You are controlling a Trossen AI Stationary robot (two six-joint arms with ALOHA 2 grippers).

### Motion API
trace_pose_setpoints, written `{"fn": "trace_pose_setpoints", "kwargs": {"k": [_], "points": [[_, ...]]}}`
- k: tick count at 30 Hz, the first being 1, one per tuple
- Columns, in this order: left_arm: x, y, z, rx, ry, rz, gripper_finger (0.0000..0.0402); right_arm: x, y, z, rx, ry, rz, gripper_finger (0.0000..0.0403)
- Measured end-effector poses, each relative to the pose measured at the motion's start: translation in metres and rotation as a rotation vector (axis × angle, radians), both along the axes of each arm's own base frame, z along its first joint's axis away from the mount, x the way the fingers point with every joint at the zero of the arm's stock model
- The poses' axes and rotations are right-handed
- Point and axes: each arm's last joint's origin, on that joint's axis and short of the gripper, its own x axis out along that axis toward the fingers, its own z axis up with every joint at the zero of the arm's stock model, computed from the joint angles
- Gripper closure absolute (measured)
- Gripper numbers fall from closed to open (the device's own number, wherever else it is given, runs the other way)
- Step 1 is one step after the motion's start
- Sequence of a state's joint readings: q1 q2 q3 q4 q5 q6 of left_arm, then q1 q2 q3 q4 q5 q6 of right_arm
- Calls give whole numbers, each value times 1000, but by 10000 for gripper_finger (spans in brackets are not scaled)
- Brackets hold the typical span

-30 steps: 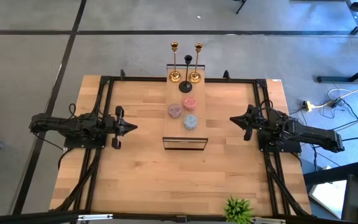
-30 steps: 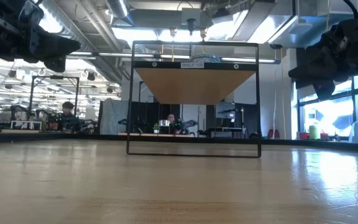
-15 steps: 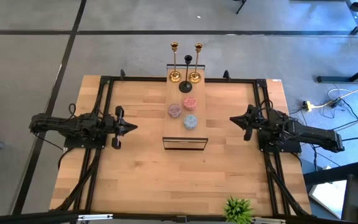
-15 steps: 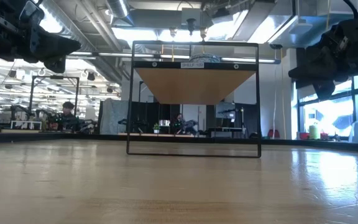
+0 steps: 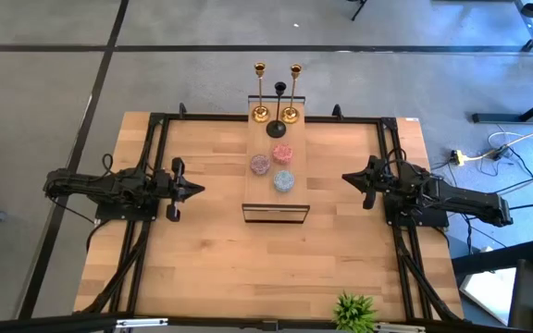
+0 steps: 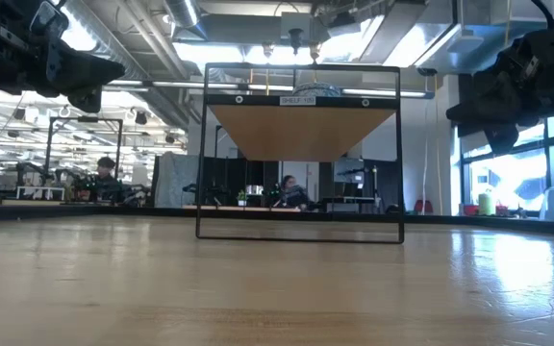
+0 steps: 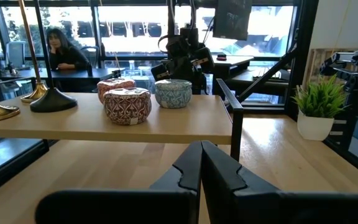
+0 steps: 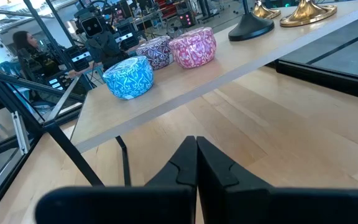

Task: Pick & Place candle stick holders
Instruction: Return to Home Position

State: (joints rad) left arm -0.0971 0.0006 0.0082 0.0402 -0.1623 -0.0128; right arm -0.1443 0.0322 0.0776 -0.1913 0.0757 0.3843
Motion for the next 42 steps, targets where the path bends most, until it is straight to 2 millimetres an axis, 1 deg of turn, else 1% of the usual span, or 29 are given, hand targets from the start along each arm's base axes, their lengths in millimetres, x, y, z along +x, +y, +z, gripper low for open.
{"fn": "trace_pose_setpoints", "kwargs": {"k": [42], "points": [[0,0,0,0,0,0,395,0,0,0,0,0,0,403]]}}
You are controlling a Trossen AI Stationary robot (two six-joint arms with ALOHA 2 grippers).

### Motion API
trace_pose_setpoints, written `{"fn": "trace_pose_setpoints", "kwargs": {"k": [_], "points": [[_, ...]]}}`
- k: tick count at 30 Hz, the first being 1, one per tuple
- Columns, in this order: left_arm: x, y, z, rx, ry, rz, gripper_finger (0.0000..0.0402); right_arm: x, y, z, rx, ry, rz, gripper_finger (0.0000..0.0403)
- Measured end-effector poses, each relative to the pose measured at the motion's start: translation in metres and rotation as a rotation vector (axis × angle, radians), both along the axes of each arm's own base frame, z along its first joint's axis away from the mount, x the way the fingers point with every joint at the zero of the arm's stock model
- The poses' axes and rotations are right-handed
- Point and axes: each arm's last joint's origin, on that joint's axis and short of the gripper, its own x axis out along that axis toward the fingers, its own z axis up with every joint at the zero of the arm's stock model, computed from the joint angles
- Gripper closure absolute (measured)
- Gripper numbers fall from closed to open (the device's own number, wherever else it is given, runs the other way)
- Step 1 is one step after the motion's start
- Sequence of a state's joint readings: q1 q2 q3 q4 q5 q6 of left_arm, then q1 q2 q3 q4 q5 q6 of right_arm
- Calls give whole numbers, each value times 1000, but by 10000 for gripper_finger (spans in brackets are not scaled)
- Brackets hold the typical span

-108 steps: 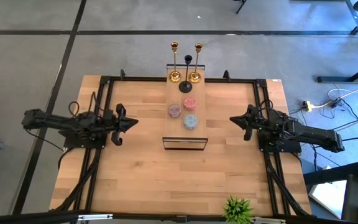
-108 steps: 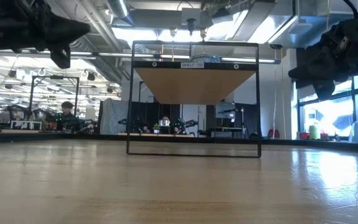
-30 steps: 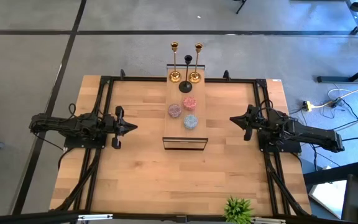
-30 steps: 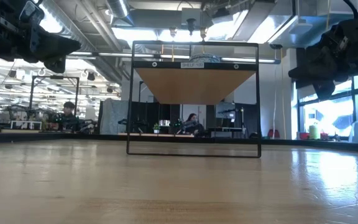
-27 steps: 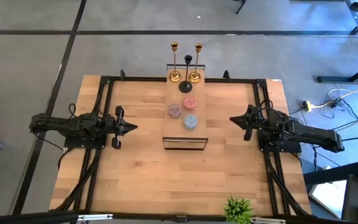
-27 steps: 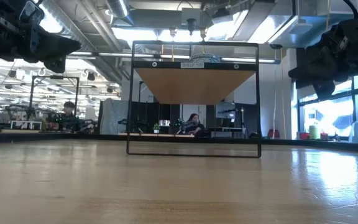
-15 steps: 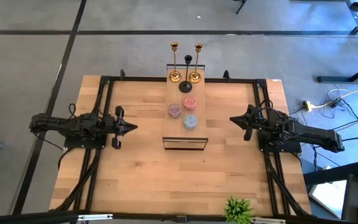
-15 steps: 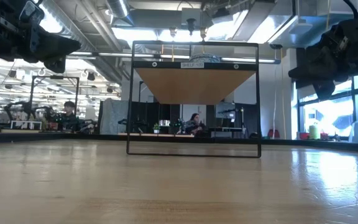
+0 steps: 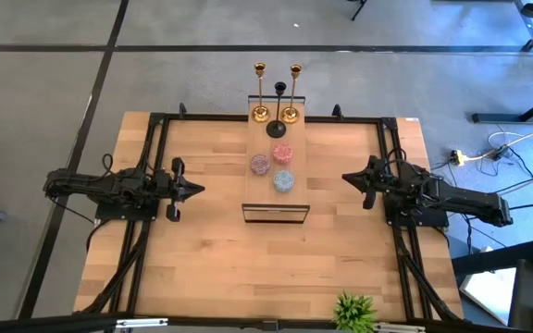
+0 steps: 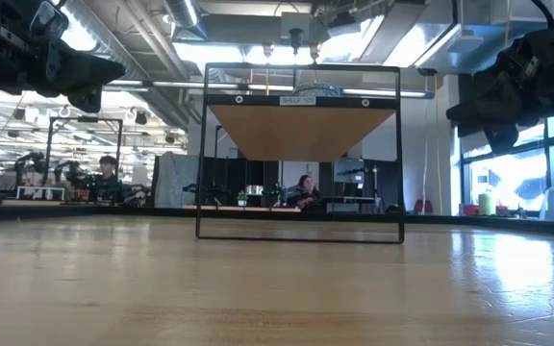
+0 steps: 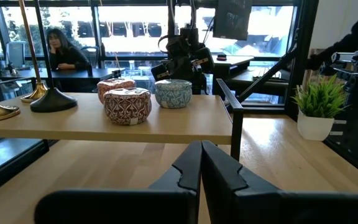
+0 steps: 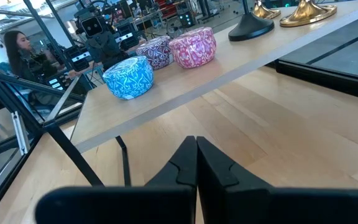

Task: Pick & Place candle stick holders
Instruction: Return to Home Position

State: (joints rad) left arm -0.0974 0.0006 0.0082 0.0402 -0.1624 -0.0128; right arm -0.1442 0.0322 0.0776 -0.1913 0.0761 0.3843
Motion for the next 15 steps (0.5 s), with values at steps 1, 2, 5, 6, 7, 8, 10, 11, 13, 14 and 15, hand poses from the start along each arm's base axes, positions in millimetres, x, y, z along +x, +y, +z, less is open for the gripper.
{"fn": "trace_pose_setpoints", "kwargs": {"k": [1,2,5,6,7,8,10,11,13,14,15], "points": [[0,0,0,0,0,1,396,0,0,0,0,0,0,403],[0,0,0,0,0,0,396,0,0,0,0,0,0,403],[0,0,0,0,0,1,395,0,0,0,0,0,0,403],[0,0,0,0,0,0,395,0,0,0,0,0,1,403],[0,0,0,0,0,1,394,0,0,0,0,0,0,403],[0,0,0,0,0,0,393,0,0,0,0,0,1,403],[0,0,0,0,0,0,394,0,0,0,0,0,0,403],[0,0,0,0,0,0,394,0,0,0,0,0,1,403],[0,0,0,0,0,0,395,0,0,0,0,0,0,403],[0,0,0,0,0,0,395,0,0,0,0,0,0,403],[0,0,0,0,0,0,395,0,0,0,0,0,0,403]]}}
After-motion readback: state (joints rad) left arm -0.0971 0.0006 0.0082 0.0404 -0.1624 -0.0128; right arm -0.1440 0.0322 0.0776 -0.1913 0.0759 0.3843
